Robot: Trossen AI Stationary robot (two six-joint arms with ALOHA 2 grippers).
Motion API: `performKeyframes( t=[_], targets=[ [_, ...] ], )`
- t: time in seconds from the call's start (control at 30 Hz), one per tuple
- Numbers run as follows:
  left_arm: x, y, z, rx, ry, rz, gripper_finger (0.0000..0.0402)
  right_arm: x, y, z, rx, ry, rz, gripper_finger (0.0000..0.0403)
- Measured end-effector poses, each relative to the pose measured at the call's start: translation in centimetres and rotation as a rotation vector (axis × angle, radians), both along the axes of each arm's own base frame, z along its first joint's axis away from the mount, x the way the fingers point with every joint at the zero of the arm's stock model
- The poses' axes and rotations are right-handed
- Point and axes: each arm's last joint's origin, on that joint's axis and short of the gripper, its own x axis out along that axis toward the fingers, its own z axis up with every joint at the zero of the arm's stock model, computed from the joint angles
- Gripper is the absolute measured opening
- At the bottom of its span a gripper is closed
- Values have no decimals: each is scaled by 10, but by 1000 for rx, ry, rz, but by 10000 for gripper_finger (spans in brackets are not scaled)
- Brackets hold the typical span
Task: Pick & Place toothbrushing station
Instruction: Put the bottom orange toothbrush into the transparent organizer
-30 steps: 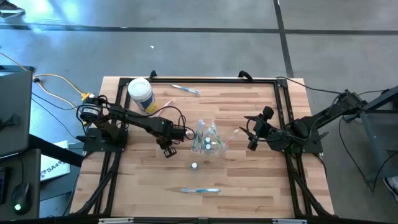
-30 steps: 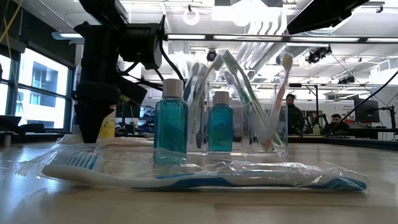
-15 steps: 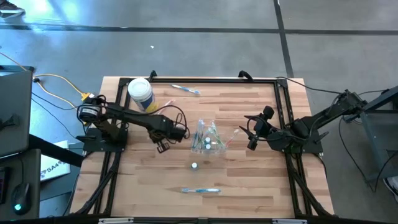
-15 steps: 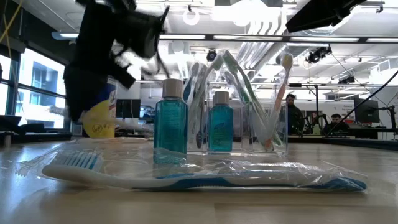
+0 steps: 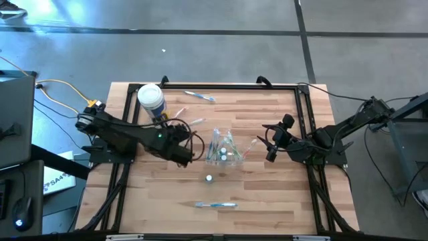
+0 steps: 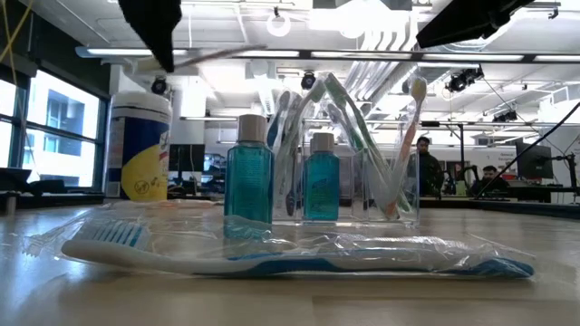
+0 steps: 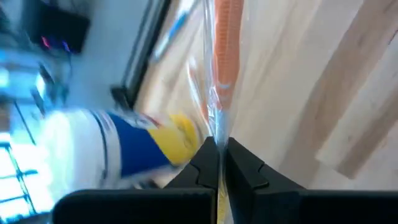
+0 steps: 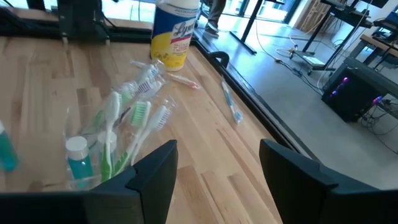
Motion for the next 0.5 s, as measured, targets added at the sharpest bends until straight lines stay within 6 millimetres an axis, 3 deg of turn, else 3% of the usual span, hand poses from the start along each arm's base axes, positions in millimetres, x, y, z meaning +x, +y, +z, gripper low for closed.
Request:
performKeyframes(
  t=[0.27,0.5],
  targets=[
    [-15,-2,32,403,-76,-176,3,4,4,4,74,-38,86,220],
    [-27,-19,52,708,-186,-262,3,6,5,8,55,-58,114,220]
  ],
)
